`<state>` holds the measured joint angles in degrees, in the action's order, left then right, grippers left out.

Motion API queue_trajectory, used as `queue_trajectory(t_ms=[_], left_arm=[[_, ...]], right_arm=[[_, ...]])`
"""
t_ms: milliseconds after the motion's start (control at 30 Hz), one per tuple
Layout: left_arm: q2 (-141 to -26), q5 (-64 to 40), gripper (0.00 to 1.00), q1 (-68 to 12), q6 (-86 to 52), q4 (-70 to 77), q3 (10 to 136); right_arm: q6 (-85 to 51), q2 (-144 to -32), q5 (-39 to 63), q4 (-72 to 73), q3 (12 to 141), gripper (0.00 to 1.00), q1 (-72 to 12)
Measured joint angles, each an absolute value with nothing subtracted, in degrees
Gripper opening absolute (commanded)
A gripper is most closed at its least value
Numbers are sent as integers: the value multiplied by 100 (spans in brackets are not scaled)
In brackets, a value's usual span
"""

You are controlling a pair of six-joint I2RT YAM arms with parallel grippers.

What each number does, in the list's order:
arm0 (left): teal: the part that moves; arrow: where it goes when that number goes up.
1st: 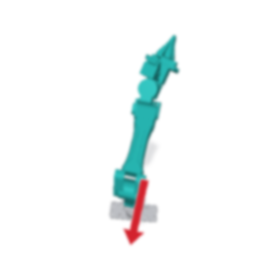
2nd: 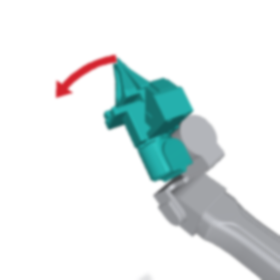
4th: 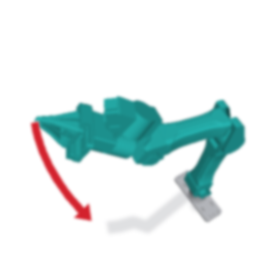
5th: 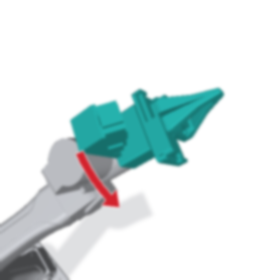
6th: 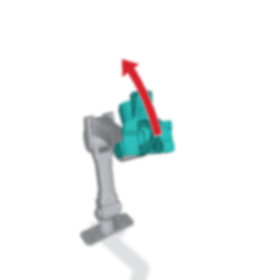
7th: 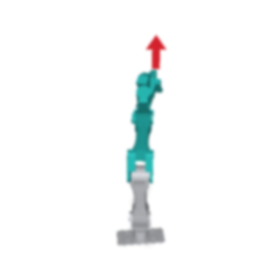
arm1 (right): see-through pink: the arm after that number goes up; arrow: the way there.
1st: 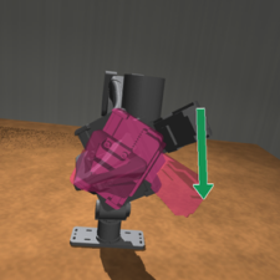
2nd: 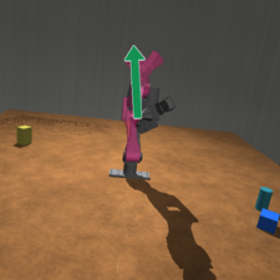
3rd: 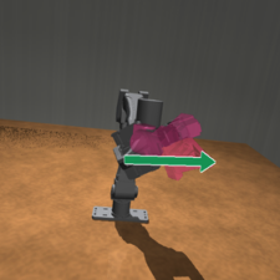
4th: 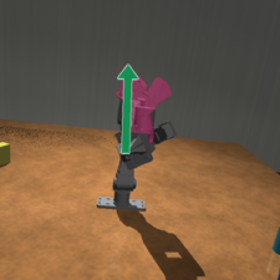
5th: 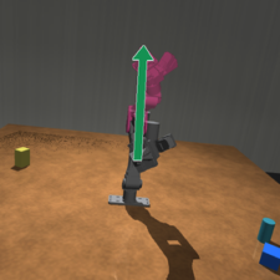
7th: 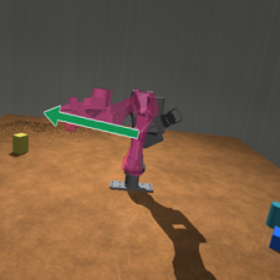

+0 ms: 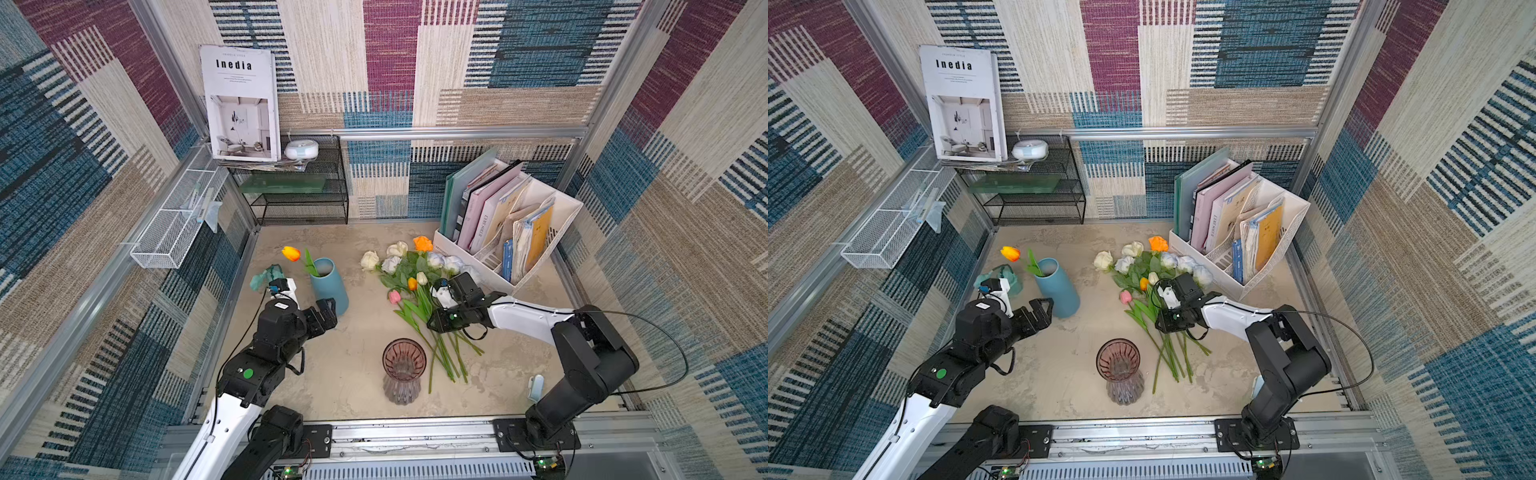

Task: Arrange the flowers in different vases according to their variety
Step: Pick up the flower at the center of the board.

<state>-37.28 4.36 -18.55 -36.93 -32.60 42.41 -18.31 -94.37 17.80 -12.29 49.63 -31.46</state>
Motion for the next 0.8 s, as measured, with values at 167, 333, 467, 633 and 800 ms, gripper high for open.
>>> queue_trajectory(t_ms=[167, 333, 467, 633, 800], left_arm=[[-3594, 314, 99, -1855, -3754, -3334, 3990], [-3481, 301, 99, -1855, -3859, -3332, 3844], [-3426, 255, 99, -1855, -3898, -3301, 3756], [-3339, 174, 99, -1855, -3964, -3291, 3647], [-3262, 174, 99, -1855, -4003, -3256, 3540]], right_arm=[[-1828, -9480, 1656, -1236, 5013, 32, -3157], [-1833, -9174, 1564, -1243, 5024, 24, -3164], [-1826, -8877, 1566, -1201, 5011, 16, -3173], [-1833, -8764, 1564, -1168, 4958, 22, -3166], [-1833, -8842, 1551, -1164, 4856, 28, -3166]])
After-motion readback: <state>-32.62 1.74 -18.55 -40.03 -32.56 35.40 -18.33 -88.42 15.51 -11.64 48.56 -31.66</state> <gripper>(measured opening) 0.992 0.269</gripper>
